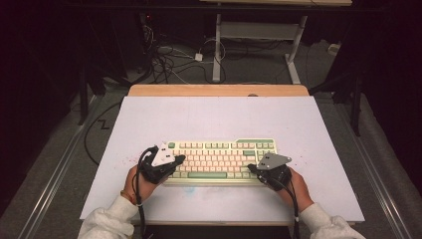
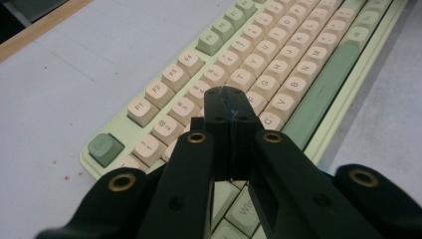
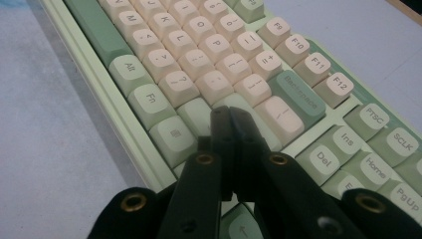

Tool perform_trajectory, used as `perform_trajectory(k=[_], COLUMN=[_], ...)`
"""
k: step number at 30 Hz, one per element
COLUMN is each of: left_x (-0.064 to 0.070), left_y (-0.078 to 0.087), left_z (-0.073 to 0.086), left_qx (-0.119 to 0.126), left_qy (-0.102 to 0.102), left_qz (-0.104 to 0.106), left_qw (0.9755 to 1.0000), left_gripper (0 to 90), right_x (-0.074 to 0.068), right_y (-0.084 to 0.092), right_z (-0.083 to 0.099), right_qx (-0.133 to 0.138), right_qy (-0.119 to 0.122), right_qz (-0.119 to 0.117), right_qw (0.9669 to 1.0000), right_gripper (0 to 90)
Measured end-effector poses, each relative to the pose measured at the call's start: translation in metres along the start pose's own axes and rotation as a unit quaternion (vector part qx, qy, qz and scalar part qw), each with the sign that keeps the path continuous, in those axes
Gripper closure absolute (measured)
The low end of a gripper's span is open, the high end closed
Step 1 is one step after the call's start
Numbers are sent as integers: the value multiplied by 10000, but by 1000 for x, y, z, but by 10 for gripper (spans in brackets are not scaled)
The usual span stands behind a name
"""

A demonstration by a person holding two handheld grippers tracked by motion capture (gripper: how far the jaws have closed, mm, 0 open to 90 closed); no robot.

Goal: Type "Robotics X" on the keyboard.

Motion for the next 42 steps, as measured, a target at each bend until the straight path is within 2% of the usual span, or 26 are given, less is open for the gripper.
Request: perform_trajectory(k=[8, 9, 22, 42], left_x=[-3, -3, -11, -15], left_y=[-16, -20, -43, -56], left_z=[-12, -15, -24, -27], left_qx=[-223, -307, -511, -674], left_qy=[7, -12, 44, 21], left_qz=[83, 113, 255, 233], left_qw=[9997, 9995, 9984, 9975], left_gripper=[878, 878, 877, 876], right_x=[-1, -1, -2, -3], right_y=[1, 1, 1, 2], right_z=[0, 0, 1, 0], right_qx=[4, 6, 8, -18], right_qy=[5, 7, 26, 31], right_qz=[-2, 2, 37, 51], right_qw=[10000, 10000, 10000, 10000], right_gripper=[900, 900, 900, 900])
Point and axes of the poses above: each handheld gripper's, and its own axes: y roughly backward along the jaws, z roughly out of its underside, x roughly to its right, the point moved 1 cm from there along -y, roughly forward along the jaws, and after that the axes turned 14 degrees about z, right-handed, at the moved point
